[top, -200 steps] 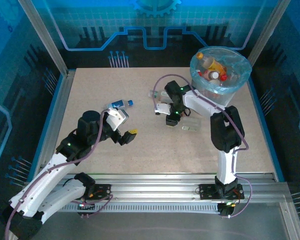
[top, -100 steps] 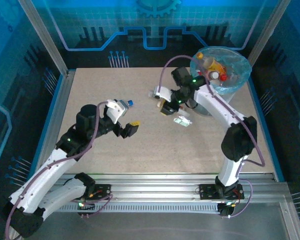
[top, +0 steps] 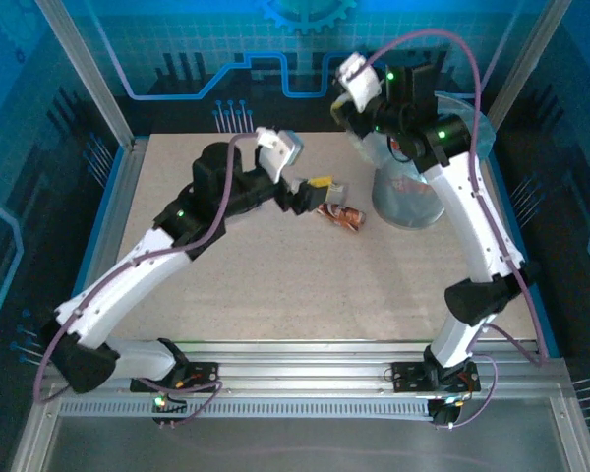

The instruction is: Put the plastic bottles in the bin

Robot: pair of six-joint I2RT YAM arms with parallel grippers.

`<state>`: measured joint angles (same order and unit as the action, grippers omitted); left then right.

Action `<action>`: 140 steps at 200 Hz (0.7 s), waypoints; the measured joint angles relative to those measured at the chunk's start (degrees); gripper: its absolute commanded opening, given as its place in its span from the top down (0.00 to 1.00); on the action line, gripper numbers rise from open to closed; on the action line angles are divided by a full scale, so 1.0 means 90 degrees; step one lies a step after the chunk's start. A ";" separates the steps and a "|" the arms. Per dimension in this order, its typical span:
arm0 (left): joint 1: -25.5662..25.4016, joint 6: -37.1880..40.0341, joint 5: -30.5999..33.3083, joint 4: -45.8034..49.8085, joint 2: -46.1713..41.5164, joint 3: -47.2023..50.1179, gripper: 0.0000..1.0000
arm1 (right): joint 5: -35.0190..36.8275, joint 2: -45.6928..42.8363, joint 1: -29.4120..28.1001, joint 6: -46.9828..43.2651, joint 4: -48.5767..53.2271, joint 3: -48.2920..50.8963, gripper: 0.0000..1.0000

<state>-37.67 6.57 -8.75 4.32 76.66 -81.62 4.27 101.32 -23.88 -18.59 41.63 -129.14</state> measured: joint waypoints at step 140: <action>0.0401 -0.0576 0.0328 -0.0639 0.0996 -0.0357 0.04 | 0.5319 0.3429 0.0374 -0.0605 -0.1365 -0.2800 0.93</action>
<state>-34.06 1.39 -5.80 -1.43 85.62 -84.84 52.14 132.18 -20.51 -24.03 29.34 -154.34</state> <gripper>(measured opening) 0.958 0.344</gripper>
